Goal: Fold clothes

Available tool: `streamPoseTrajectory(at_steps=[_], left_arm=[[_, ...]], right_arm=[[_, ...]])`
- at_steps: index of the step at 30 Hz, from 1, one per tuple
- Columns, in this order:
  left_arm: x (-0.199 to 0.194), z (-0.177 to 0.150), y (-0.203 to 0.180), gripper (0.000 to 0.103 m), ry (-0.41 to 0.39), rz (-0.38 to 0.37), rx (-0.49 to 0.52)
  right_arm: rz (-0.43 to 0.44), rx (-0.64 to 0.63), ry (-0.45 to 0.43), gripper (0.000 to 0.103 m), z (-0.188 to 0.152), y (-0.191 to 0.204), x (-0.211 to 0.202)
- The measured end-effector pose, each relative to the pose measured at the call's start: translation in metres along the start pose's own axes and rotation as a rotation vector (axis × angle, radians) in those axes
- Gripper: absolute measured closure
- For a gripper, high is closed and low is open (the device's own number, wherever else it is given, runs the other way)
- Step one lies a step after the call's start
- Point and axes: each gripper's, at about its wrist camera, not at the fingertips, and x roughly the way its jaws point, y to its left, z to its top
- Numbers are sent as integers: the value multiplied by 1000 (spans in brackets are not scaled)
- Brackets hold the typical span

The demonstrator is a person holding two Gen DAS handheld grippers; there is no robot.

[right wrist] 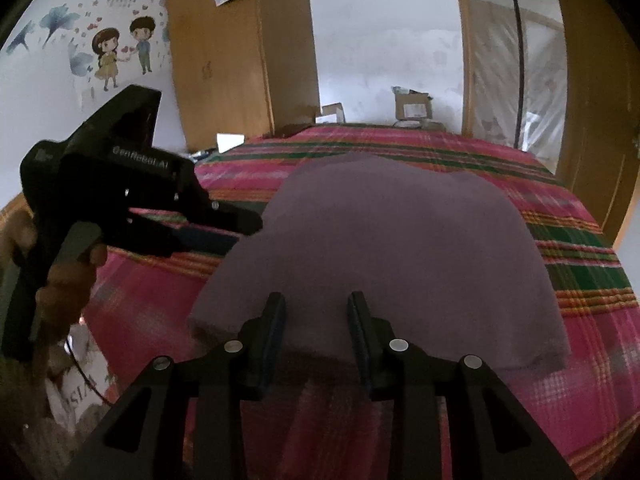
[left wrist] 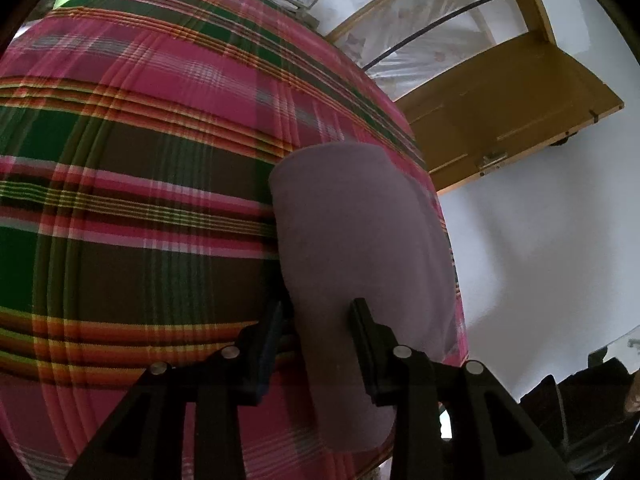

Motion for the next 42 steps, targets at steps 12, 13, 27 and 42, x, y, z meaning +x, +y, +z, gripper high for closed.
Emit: streamPoseTrajectory(at_steps=[12, 13, 27, 42], left_arm=[[1, 4, 5, 67, 7, -6, -4], [1, 3, 6, 68, 8, -5, -3], [1, 2, 10, 65, 8, -38, -5], [21, 20, 14, 50, 109, -145, -7]], right_arm=[[43, -72, -2, 65, 16, 26, 11], [36, -79, -2, 65, 13, 28, 12], [55, -68, 2, 57, 3, 22, -3], [43, 364, 58, 46, 29, -157, -9]])
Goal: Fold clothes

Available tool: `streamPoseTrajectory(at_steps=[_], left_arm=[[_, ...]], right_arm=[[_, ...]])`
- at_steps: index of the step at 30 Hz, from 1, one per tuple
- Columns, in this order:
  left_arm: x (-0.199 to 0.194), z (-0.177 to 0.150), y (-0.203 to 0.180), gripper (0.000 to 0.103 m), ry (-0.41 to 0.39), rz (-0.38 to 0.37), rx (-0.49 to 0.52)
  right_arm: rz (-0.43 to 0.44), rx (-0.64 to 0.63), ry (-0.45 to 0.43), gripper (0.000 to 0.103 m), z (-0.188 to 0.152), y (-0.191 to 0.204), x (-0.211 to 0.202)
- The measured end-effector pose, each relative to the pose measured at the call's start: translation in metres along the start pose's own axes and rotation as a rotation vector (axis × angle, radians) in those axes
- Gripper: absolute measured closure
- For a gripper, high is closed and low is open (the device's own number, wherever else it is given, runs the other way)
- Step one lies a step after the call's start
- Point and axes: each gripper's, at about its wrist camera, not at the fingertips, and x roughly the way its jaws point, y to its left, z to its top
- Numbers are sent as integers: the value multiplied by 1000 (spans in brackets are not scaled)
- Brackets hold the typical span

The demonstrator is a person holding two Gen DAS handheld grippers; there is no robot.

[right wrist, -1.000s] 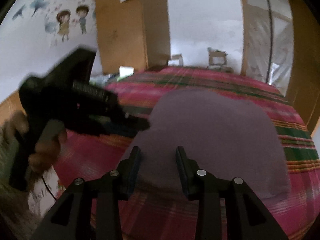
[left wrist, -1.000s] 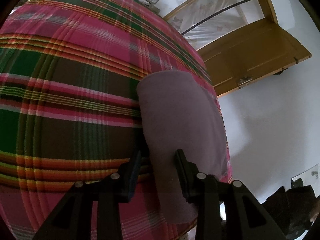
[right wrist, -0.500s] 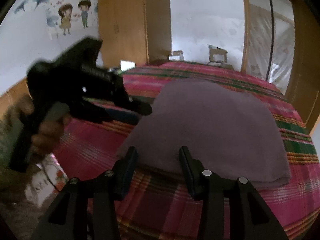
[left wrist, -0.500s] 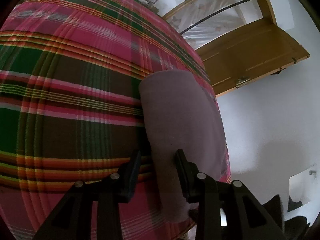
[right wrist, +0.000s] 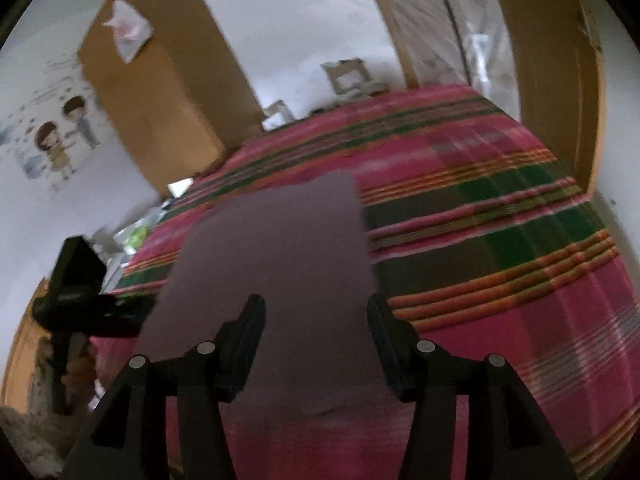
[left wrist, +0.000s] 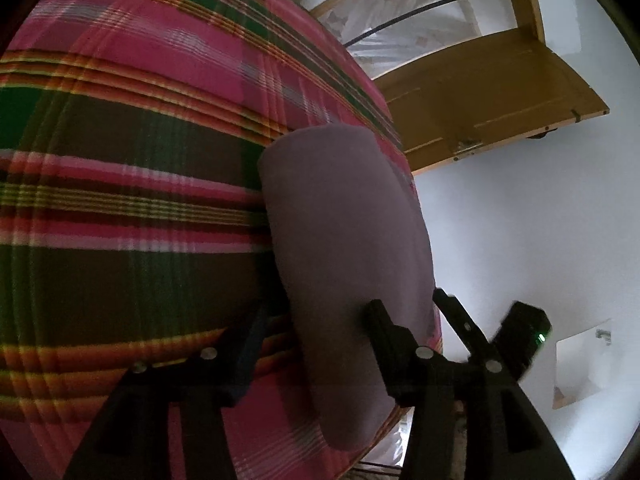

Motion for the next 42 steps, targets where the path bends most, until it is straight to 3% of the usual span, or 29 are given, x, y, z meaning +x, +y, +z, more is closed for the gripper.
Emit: streamPoseTrajectory(at_steps=[2, 10, 17, 26, 33, 39, 42], left_arm=[[5, 5, -1, 49, 19, -19, 5], [18, 20, 0, 49, 99, -67, -10], [27, 31, -1, 48, 143, -78, -36], [23, 27, 7, 48, 161, -98, -62], [21, 20, 5, 49, 151, -84, -60], [23, 16, 5, 58, 133, -79, -71], [21, 13, 6, 59, 126, -74, -73]], right_arm=[[23, 19, 56, 40, 8, -15, 11], [189, 82, 199, 36, 36, -52, 49], [322, 88, 316, 35, 54, -58, 72], [472, 62, 396, 35, 58, -41, 95], [492, 69, 429, 35, 63, -42, 99], [484, 67, 422, 35, 62, -37, 101], [440, 31, 407, 41, 61, -33, 98]])
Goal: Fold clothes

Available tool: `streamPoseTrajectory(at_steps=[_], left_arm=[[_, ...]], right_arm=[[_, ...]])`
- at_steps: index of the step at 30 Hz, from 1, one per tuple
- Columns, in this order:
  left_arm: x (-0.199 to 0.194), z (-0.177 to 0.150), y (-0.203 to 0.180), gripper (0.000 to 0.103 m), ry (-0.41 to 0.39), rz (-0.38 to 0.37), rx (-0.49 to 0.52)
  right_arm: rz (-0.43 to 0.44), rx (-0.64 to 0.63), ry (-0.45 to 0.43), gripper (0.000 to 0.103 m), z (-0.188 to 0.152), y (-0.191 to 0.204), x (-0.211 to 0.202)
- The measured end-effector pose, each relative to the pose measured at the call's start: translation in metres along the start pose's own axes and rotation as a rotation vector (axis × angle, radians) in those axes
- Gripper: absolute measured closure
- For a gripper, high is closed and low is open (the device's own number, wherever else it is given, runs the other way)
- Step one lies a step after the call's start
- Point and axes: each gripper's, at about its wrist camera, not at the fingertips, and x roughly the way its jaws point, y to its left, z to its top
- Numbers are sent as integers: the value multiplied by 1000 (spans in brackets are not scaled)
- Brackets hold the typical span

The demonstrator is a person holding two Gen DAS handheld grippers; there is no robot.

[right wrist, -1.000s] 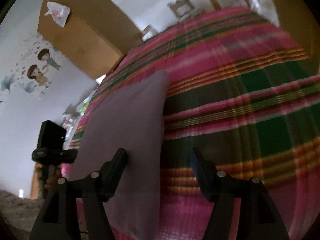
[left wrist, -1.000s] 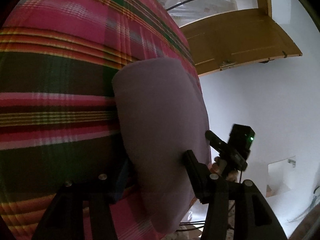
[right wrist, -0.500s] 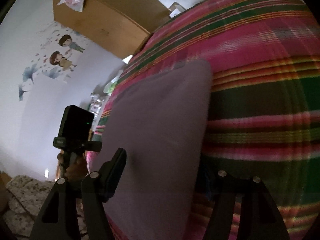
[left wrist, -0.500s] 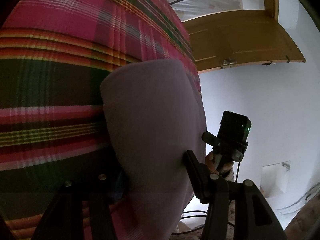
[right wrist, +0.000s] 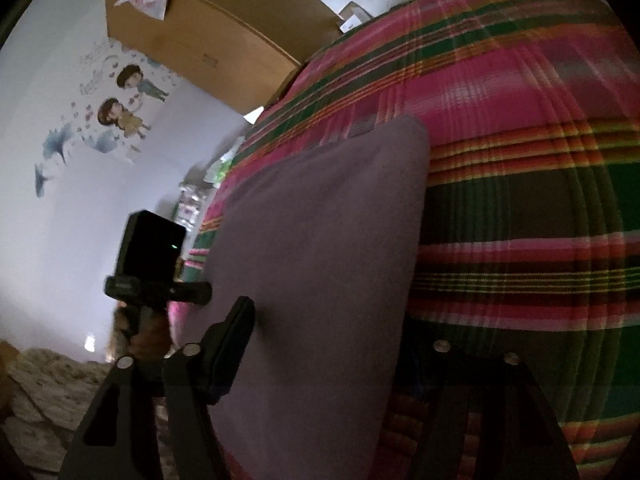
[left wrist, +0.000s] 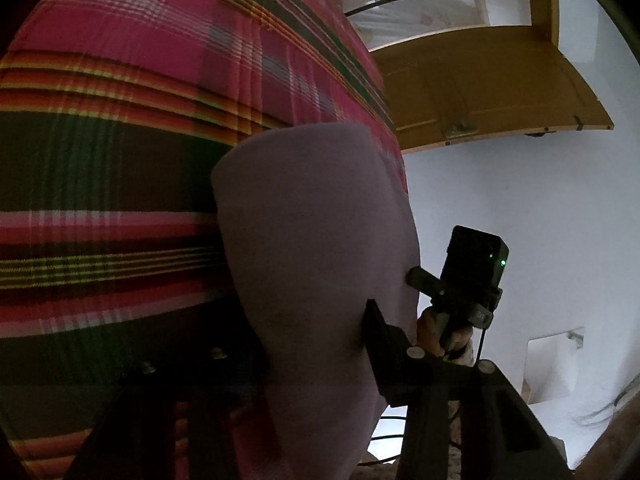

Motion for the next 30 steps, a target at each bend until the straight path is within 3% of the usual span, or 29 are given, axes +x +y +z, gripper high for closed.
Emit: streamPoseTrajectory(at_steps=[2, 16, 30], left_arm=[[-1, -1, 2, 61, -4, 0, -7], [-6, -5, -1, 64, -33, 26, 10], [-57, 18, -18, 66, -111, 3, 71]], right_arm=[[-34, -19, -6, 51, -2, 3, 0], [-191, -94, -95, 79, -17, 25, -3], [-145, -85, -194, 81, 1, 60, -8]])
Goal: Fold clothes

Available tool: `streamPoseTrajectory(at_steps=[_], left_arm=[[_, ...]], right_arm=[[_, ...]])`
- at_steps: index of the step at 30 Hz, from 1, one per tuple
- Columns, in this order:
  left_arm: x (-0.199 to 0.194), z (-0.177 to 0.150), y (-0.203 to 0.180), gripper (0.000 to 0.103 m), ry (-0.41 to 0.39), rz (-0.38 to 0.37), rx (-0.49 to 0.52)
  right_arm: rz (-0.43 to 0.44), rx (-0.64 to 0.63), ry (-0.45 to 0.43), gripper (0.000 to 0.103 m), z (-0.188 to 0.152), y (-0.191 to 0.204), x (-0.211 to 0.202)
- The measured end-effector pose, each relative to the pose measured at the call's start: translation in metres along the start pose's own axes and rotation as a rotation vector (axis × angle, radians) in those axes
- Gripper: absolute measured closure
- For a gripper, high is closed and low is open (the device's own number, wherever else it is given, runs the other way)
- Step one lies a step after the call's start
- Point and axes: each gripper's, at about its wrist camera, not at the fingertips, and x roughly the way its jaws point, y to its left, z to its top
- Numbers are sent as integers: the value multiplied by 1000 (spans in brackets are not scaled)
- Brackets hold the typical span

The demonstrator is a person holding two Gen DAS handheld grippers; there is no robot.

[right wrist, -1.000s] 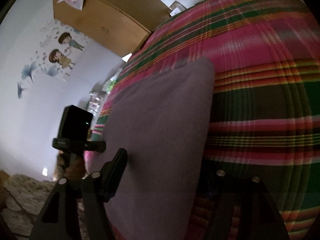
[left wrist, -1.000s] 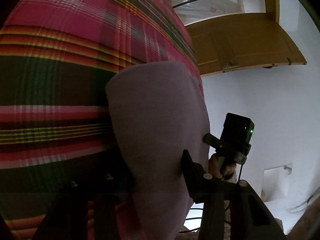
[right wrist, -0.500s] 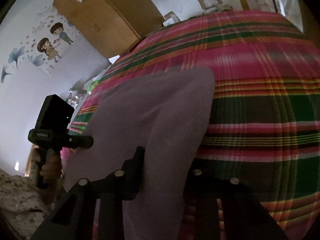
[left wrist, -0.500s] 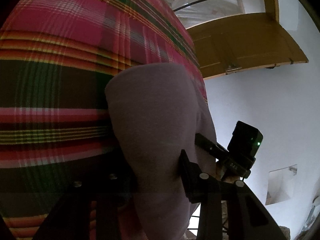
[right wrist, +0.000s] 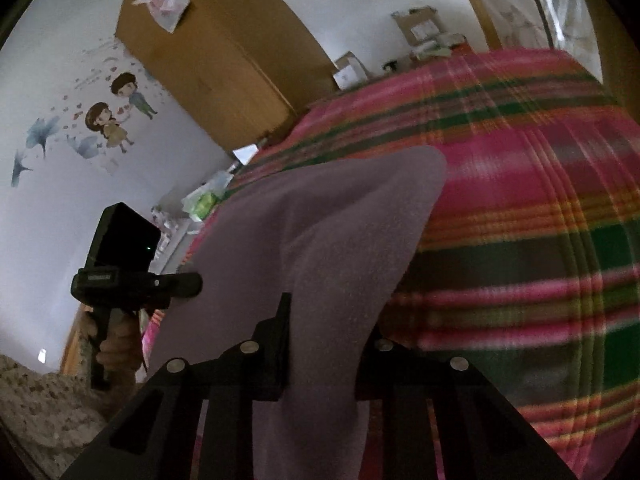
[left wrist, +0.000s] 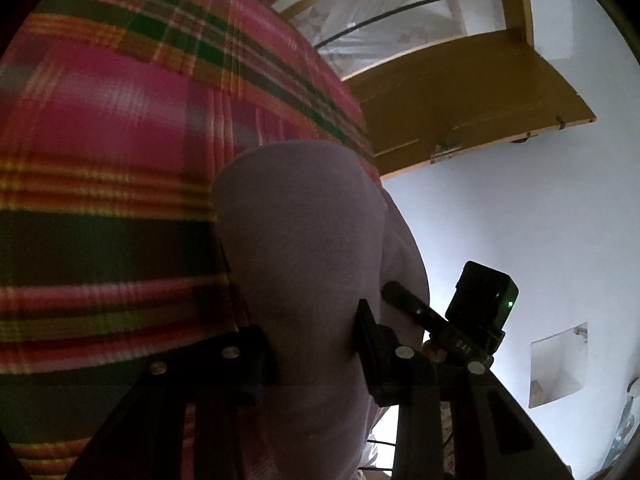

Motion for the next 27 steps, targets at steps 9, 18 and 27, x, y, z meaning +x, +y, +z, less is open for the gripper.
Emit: streamPoseTrajectory(at_steps=[9, 18, 27], left_arm=[[-47, 31, 10, 66, -89, 46, -9], [-78, 69, 30, 66, -149, 109, -47], [-83, 108, 51, 65, -225, 138, -92]], right_arm=[[44, -12, -13, 81, 35, 26, 31], [60, -14, 2, 81, 73, 46, 82], [54, -24, -9, 81, 104, 55, 127]])
